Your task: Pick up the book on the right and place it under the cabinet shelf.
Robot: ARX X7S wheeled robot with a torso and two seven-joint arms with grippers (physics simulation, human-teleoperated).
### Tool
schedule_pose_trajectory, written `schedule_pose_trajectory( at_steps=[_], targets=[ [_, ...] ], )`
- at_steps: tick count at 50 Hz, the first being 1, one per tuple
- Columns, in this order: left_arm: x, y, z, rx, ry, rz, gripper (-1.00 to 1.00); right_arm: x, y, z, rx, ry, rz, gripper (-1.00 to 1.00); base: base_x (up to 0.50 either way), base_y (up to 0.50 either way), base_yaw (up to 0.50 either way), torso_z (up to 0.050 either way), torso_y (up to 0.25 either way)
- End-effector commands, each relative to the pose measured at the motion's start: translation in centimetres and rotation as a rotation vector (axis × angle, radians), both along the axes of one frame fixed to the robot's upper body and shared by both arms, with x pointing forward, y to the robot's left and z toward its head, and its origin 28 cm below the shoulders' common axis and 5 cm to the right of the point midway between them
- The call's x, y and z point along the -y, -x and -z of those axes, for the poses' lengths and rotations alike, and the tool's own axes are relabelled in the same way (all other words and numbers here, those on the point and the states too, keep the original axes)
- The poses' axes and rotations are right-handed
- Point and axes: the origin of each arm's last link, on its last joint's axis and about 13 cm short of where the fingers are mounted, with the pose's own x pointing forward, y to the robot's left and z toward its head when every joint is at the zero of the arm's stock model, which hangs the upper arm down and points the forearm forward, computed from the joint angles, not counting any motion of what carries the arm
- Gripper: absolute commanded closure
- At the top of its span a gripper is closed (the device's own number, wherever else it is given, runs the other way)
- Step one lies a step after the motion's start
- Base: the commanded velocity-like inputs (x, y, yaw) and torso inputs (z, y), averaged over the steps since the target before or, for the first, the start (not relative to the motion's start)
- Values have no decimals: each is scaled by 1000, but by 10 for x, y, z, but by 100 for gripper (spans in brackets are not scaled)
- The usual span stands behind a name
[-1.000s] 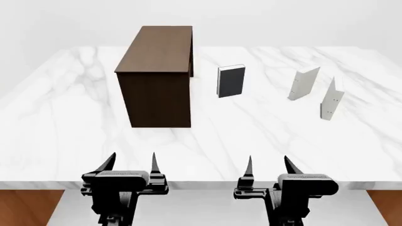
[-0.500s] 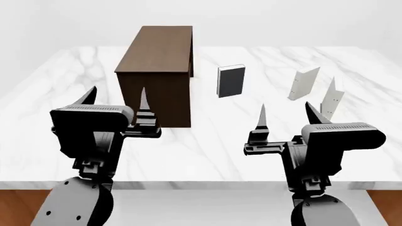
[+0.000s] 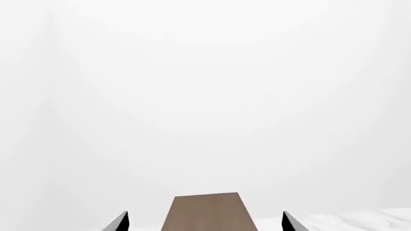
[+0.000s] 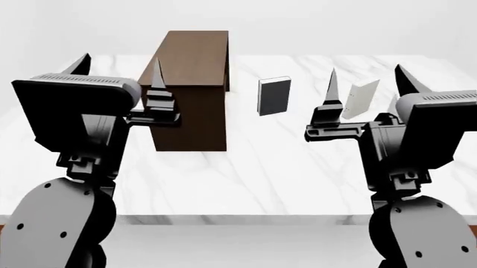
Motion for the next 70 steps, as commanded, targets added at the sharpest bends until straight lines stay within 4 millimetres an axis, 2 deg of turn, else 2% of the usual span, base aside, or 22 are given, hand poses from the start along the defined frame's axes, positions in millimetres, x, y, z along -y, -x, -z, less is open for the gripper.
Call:
schedule_pose_trajectory(
  at_steps=[1, 11, 18, 24, 48, 70],
  targets=[
    [-2, 4, -14, 32, -5, -6, -100, -1, 4, -22, 49, 2, -8, -100, 0, 0, 0, 0, 0],
    [-2, 3, -15, 38, -2, -14, -100, -2, 5, -28, 65, 0, -15, -100, 27, -18, 0, 0, 0],
    [-3, 2, -18, 43, -2, -17, -100, -3, 5, -24, 58, -5, -17, -100, 211, -157, 0, 0, 0],
    [-2, 2, -9, 28, -6, -16, -100, -5, 5, -21, 48, -7, -24, -100, 245, -211, 0, 0, 0],
    [1, 0, -23, 50, -22, -8, -100, -2, 5, -26, 67, -14, -22, -100, 252, -284, 0, 0, 0],
    [-2, 2, -22, 75, -21, -19, -100, -4, 6, -28, 80, -9, -23, -100, 267, -208, 0, 0, 1]
  ],
)
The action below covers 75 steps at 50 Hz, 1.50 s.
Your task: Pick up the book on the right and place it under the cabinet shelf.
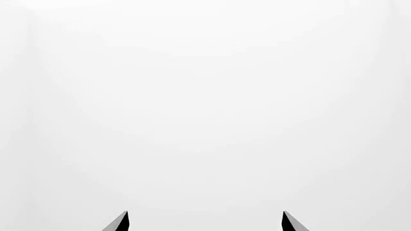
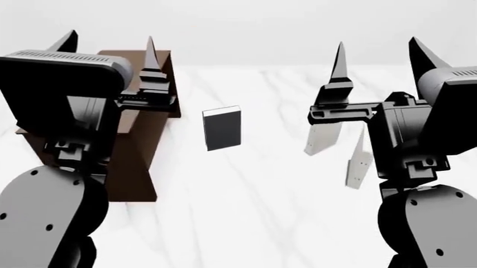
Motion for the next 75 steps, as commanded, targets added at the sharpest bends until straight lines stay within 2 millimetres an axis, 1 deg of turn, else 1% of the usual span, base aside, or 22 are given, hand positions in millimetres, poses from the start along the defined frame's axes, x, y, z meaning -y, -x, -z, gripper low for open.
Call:
schedule_pose_trajectory(
  at_steps=[1, 44, 50, 52, 57, 62, 63, 64, 66, 67, 70, 71, 72, 75],
  targets=[
    [-2, 1, -1, 19, -3, -7, -100, -1, 0, -1, 5, 2, -2, -100, 277, -133, 0, 0, 0],
    [-4, 2, -3, 20, 1, -21, -100, -2, 2, -4, 18, 2, -4, -100, 289, -18, 0, 0, 1],
    [-4, 2, -2, 14, 5, -31, -100, -1, 2, -7, 16, -11, 2, -100, 21, 0, 0, 0, 0],
    [-4, 2, -3, 13, 3, -34, -100, -1, 1, -10, -1, -34, 3, -100, 0, 0, 0, 0, 0],
    [-4, 2, -3, 16, 2, -36, -100, 2, -1, -18, -71, -34, 76, -100, 0, 0, 0, 0, 0],
    [-5, 1, -4, 14, 22, -52, -100, 7, 3, -32, -224, -76, 129, -100, 0, 0, 0, 0, 0],
    [-5, 1, -4, 14, 27, -56, -100, 8, 1, -32, -248, -87, 130, -100, 0, 0, 0, 0, 0],
    [-6, 1, -4, 13, 30, -58, -100, 12, -1, -33, -273, -110, 181, -100, 0, 0, 0, 0, 0],
    [-6, 1, -3, 12, 34, -59, -100, 28, -7, -40, -331, -171, 299, -100, 0, 0, 0, 0, 0],
    [-6, 1, -3, 11, 33, -58, -100, 30, -7, -43, -358, -183, 329, -100, 0, 0, 0, 0, 0],
    [-7, 0, -1, 8, 32, -59, -100, 23, 5, -45, -414, -203, 355, -100, 0, 0, 0, 0, 0],
    [-7, 0, -1, 6, 32, -59, -100, 21, 13, -44, -436, -176, 266, -100, 0, 0, 0, 0, 0],
    [-7, 0, -1, 1, 34, -61, -100, 22, 17, -44, -452, -168, 233, -100, 0, 0, 0, 0, 0],
    [-8, -1, 0, -6, 37, -66, -100, 26, 20, -42, -482, -160, 262, -100, 0, 0, 0, 0, 0]
  ],
)
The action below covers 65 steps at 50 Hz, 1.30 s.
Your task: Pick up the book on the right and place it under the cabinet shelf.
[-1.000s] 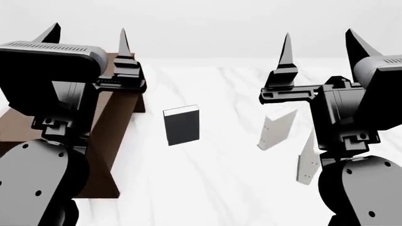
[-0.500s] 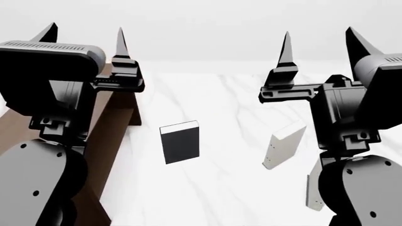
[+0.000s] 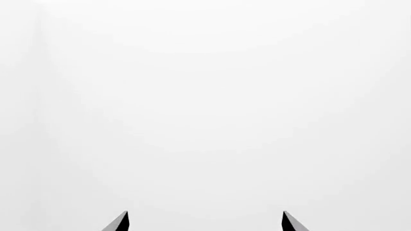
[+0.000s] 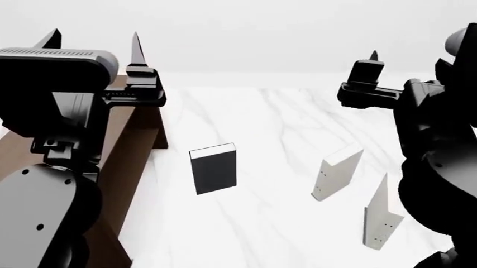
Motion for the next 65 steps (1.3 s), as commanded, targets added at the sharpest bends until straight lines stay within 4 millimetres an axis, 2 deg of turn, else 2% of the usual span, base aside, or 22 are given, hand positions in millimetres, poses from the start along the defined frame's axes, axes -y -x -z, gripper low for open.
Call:
schedule_pose_trajectory(
  at_steps=[1, 10, 18, 24, 52, 65],
  targets=[
    [-2, -2, 2, -16, 13, -14, -100, 16, 27, -11, -166, -1, 48, -100, 0, 0, 0, 0, 0],
    [-3, -2, 3, -9, 0, -24, -100, 20, 36, -1, -259, 37, 60, -100, 0, 0, 0, 0, 0],
    [-3, -4, 3, -8, 2, -28, -100, 23, 40, 6, -337, -106, 112, -100, 0, 0, 0, 0, 0],
    [-3, -4, 5, -13, 1, -26, -100, 23, 41, 15, -386, -134, 99, -100, 0, 0, 0, 0, 0],
    [-4, -4, 8, -10, -6, -22, -100, 27, 33, 55, -453, -172, 108, -100, 0, 0, 0, 0, 0],
    [-5, -2, 7, 3, -14, -18, -100, 32, 30, 67, -473, -178, 131, -100, 0, 0, 0, 0, 0]
  ],
)
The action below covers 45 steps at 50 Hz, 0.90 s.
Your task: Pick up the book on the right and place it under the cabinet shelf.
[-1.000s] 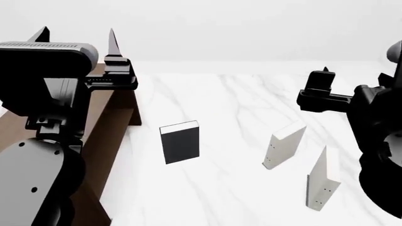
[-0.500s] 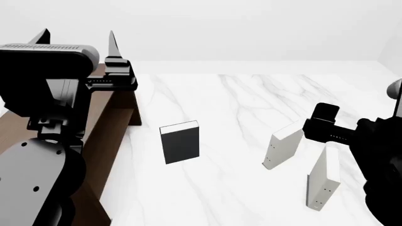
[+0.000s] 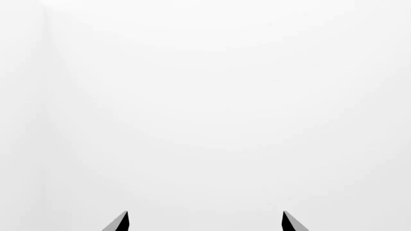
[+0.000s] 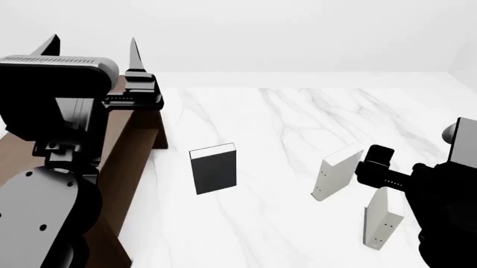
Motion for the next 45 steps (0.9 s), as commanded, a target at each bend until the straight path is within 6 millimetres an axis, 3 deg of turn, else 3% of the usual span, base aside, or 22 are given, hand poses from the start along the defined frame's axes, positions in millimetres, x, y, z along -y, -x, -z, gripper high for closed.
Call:
schedule_pose_trajectory(
  at_steps=[1, 45],
  targets=[
    [0, 1, -1, 8, -5, 1, -100, 3, -2, 11, -20, -4, 16, -100, 0, 0, 0, 0, 0],
    [-3, 0, 0, 14, -5, 3, -100, 12, -12, 41, -80, -10, 66, -100, 0, 0, 0, 0, 0]
  ],
)
